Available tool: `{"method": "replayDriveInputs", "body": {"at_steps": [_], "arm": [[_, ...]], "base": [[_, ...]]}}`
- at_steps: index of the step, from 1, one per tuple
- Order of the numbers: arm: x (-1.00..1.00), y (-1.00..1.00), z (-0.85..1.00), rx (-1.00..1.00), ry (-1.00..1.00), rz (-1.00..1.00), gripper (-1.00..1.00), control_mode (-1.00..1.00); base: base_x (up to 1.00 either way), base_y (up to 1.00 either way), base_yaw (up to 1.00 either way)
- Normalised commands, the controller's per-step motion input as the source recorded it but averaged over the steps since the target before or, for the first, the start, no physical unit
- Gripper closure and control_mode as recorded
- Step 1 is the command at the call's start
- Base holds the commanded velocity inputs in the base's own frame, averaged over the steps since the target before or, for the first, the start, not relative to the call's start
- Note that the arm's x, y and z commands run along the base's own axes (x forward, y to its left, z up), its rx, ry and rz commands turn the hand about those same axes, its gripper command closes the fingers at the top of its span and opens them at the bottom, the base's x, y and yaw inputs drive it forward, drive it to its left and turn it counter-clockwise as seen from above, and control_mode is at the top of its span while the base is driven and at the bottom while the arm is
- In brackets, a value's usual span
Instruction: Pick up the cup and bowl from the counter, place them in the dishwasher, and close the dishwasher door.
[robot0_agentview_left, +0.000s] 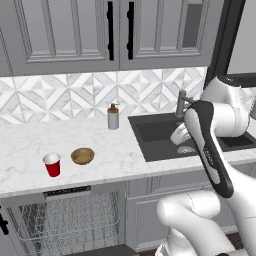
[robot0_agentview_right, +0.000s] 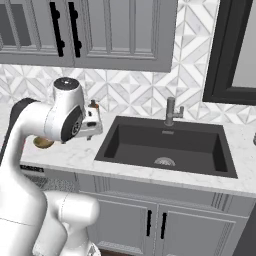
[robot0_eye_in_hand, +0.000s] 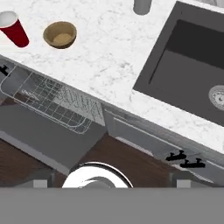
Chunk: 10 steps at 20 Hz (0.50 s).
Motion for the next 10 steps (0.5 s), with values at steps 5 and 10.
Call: {"method": "replayDriveInputs", "body": {"at_steps": [5,10], "arm": [[0.0,-0.37,0.0,0.0,-0.1,0.76,-1.0,-1.0],[0.22,0.54,0.0,-0.01,0.0,-0.07,-1.0,-1.0]], "base": [[0.0,0.0,0.0],[0.0,0.0,0.0]]}}
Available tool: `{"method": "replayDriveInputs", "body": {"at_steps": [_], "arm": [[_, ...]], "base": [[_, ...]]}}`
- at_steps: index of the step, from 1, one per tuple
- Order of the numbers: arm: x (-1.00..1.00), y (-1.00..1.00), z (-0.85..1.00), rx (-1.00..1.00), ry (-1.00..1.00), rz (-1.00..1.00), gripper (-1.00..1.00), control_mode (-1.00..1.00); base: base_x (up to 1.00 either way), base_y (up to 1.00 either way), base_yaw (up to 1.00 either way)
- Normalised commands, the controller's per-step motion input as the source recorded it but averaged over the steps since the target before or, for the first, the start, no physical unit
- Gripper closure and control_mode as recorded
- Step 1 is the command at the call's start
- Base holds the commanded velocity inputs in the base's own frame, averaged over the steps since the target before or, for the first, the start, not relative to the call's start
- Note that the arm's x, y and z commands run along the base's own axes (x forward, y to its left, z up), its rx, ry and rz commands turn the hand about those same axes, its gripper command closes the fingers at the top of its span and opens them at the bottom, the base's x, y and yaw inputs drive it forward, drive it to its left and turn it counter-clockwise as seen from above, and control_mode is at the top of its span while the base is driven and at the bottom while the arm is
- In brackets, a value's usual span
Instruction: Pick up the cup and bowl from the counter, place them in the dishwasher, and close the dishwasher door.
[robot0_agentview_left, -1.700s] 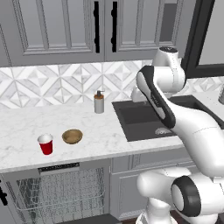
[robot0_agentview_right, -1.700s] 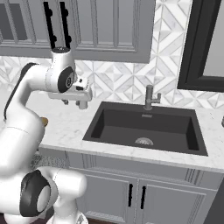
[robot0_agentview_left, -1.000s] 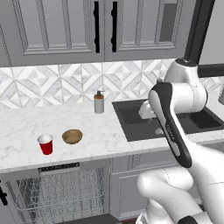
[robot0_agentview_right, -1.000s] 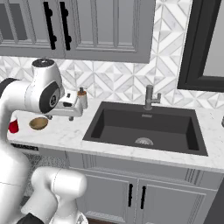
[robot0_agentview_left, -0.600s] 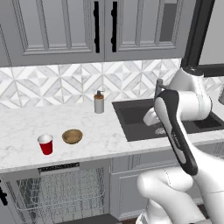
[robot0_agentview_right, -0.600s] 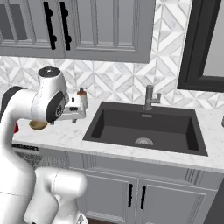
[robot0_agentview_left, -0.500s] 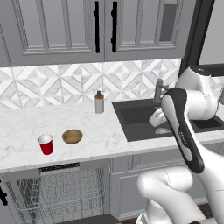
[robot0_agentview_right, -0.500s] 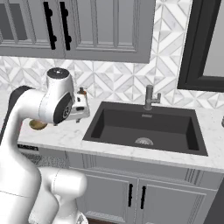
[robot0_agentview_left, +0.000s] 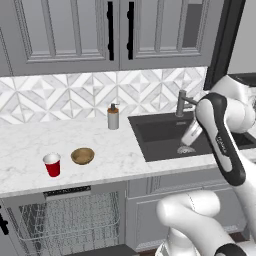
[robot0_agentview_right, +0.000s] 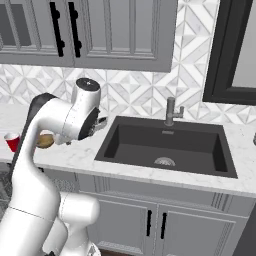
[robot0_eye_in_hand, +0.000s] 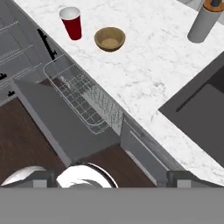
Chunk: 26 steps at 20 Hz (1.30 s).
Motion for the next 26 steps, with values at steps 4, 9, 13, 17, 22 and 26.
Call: {"method": "replayDriveInputs", "body": {"at_steps": [4,9,13,17,22,26], "arm": [[0.29,0.68,-0.08,0.0,0.0,-0.46,-1.0,-1.0],[0.32,0.43,-0.01,0.0,0.0,-0.25,-1.0,-1.0],[0.29,0.1,0.0,0.0,0.0,-0.02,-1.0,-1.0],[0.35,0.08,0.0,0.0,0.0,-0.01,-1.0,-1.0],[0.32,0.04,-0.02,0.0,0.0,0.0,-1.0,-1.0],[0.07,0.0,-0.01,0.0,0.0,0.01,-1.0,1.0]], "base": [[0.0,0.0,0.0],[0.0,0.0,0.0],[0.0,0.0,0.0],[0.0,0.0,0.0],[0.0,0.0,0.0],[0.08,-0.22,0.16]]}}
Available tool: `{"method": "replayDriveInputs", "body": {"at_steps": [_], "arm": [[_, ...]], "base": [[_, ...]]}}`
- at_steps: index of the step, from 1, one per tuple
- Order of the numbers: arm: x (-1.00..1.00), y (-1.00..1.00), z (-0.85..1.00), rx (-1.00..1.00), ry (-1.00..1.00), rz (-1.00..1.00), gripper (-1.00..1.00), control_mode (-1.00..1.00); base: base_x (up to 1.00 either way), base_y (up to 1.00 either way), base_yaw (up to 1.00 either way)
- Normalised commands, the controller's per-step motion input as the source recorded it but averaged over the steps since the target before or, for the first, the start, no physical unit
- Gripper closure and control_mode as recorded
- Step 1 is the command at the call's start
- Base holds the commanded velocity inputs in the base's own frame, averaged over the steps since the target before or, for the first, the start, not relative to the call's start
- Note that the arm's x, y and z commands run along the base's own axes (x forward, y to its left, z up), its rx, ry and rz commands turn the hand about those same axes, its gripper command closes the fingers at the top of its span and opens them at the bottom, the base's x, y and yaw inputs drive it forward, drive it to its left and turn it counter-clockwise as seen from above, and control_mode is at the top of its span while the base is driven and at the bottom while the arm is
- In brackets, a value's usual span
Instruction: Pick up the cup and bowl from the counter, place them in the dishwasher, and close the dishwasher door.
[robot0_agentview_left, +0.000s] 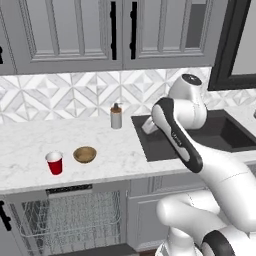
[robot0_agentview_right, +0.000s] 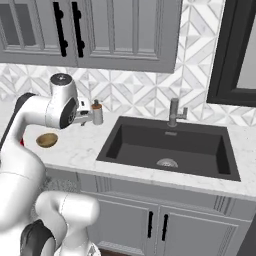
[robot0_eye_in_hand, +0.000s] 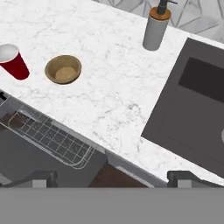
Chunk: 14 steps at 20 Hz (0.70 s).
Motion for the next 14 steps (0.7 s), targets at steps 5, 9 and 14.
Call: {"method": "replayDriveInputs", "body": {"at_steps": [5,9,14], "arm": [[0.0,0.0,0.0,0.0,0.0,0.0,-1.0,1.0],[0.0,0.0,0.0,0.0,0.0,0.0,-1.0,1.0],[0.0,0.0,0.0,0.0,0.0,0.0,-1.0,1.0]], "base": [[-0.03,-0.51,0.54],[-0.07,-0.57,0.7],[0.02,-0.54,0.7]]}}
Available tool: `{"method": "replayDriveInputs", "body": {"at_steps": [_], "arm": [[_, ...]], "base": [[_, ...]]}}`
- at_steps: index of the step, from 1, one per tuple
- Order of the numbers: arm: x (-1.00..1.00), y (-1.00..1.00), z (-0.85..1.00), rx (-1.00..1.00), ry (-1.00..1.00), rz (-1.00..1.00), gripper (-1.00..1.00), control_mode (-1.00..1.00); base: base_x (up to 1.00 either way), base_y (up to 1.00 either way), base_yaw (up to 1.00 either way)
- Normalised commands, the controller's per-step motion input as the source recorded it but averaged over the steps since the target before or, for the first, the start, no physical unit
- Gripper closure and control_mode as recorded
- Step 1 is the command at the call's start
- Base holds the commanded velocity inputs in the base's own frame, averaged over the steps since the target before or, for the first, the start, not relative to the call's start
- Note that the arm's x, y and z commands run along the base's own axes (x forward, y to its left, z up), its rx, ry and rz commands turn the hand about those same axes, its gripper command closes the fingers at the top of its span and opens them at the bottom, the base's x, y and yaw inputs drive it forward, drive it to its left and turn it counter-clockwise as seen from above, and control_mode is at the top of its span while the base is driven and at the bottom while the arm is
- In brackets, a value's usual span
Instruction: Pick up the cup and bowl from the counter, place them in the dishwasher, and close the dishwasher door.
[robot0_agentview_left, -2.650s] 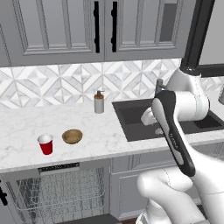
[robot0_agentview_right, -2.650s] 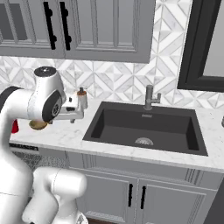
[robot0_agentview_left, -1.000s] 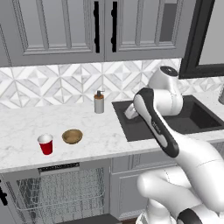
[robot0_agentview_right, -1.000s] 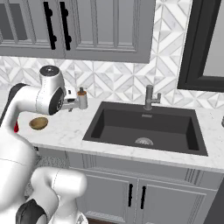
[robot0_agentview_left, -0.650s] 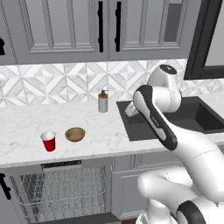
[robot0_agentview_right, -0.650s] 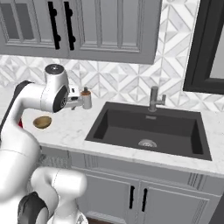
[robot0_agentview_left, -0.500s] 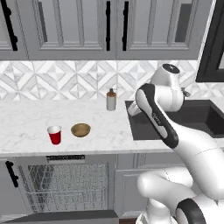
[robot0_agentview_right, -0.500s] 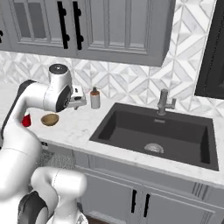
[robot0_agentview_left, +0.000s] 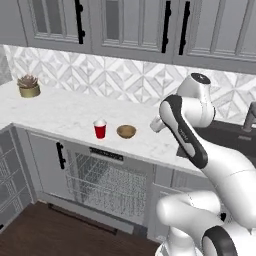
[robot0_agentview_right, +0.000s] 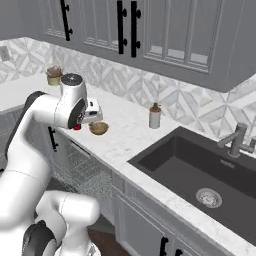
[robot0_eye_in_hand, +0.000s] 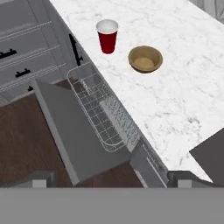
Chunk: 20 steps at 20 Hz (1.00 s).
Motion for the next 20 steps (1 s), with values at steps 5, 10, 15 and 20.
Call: {"method": "replayDriveInputs", "body": {"at_steps": [5,10,15,20], "arm": [[0.0,0.0,0.0,0.0,0.0,0.0,-1.0,1.0],[0.0,0.0,0.0,0.0,0.0,0.0,-1.0,1.0],[0.0,0.0,0.0,0.0,0.0,0.0,-1.0,1.0],[0.0,0.0,0.0,0.0,0.0,0.0,-1.0,1.0]], "base": [[0.27,-0.5,0.64],[0.12,-0.72,0.36],[-0.03,-0.5,0.01],[0.65,-0.04,0.12]]}}
